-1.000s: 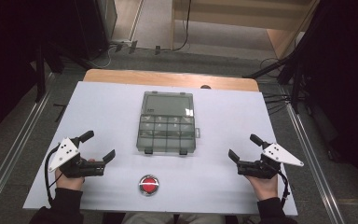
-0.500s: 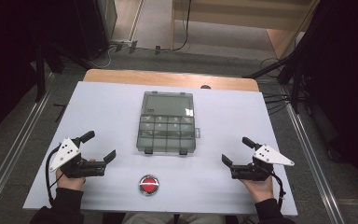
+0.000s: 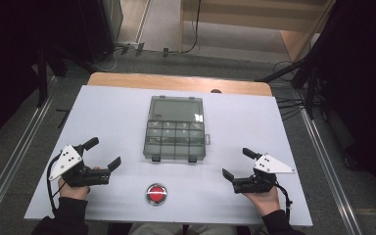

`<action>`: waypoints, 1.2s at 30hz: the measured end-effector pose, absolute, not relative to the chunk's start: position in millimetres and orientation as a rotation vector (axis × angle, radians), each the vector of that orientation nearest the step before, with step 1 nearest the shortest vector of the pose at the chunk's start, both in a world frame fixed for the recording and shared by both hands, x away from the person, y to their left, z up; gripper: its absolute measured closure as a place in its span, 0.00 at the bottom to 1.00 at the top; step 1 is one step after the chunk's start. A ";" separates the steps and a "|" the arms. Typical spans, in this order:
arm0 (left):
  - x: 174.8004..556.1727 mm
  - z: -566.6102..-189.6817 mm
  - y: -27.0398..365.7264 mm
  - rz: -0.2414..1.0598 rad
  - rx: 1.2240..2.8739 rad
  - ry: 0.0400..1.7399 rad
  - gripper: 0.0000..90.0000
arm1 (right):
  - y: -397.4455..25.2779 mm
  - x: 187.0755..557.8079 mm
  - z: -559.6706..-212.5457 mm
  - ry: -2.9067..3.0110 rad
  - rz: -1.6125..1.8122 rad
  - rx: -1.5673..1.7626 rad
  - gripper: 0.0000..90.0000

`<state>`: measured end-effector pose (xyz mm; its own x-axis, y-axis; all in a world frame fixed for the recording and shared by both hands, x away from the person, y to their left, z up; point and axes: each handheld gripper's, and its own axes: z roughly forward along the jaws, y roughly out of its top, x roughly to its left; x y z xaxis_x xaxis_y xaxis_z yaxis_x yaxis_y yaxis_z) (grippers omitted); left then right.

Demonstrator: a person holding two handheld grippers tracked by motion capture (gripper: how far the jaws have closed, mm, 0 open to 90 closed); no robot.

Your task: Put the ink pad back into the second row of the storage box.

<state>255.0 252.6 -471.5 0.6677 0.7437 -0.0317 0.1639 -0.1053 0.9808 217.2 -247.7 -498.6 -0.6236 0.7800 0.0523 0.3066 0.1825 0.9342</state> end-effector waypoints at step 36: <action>256.8 -472.3 251.5 0.566 1.641 0.749 0.00 | -165.1 218.6 -501.9 2.324 1.413 0.841 0.00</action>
<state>256.8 251.5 -472.3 0.6760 0.7361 -0.0348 0.1683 -0.1083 0.9798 218.6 -165.1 -501.9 -0.7861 0.6161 0.0496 0.3277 0.3474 0.8786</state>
